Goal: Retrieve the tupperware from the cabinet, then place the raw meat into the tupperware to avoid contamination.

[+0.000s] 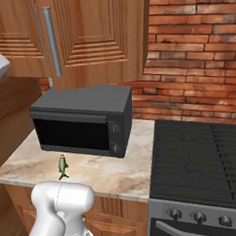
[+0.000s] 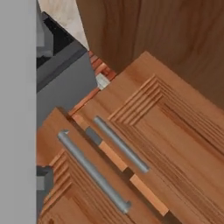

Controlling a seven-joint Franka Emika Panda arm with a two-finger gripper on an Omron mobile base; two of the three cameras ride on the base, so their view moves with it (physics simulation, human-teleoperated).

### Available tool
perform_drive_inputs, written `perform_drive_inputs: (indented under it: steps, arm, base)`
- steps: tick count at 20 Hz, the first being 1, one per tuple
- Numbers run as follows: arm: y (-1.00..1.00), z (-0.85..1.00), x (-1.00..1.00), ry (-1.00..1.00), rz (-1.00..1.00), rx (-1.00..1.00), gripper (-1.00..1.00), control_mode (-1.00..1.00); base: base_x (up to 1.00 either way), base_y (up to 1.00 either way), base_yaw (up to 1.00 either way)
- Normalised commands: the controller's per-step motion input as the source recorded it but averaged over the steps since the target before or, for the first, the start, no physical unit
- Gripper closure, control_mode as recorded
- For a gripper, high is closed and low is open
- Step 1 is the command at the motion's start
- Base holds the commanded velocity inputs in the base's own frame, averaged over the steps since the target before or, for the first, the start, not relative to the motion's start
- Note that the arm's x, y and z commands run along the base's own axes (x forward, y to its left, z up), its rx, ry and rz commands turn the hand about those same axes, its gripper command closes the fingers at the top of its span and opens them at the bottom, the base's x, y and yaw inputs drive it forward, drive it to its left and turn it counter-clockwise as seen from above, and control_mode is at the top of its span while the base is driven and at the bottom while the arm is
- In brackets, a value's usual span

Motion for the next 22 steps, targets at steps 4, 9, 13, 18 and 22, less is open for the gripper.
perform_drive_inputs:
  steps: [4, 9, 13, 18, 22]
  arm:
    - [0.16, -0.21, 0.02, 0.00, -0.01, -0.42, -1.00, -1.00]
    - [0.03, -0.06, 0.09, 0.03, 0.00, -0.37, -1.00, -1.00]
    - [-0.02, 0.00, 0.04, 0.01, 0.00, -0.31, -1.00, -1.00]
    - [0.00, 0.00, 0.05, 0.00, 0.00, -0.25, -1.00, -1.00]
    - [0.00, 0.00, 0.17, 0.00, 0.00, -0.13, -1.00, -1.00]
  base:
    - [0.00, 0.00, 0.00]
    - [0.00, 0.00, 0.00]
    - [0.00, 0.00, 0.00]
    - [0.00, 0.00, 0.00]
    - [0.00, 0.00, 0.00]
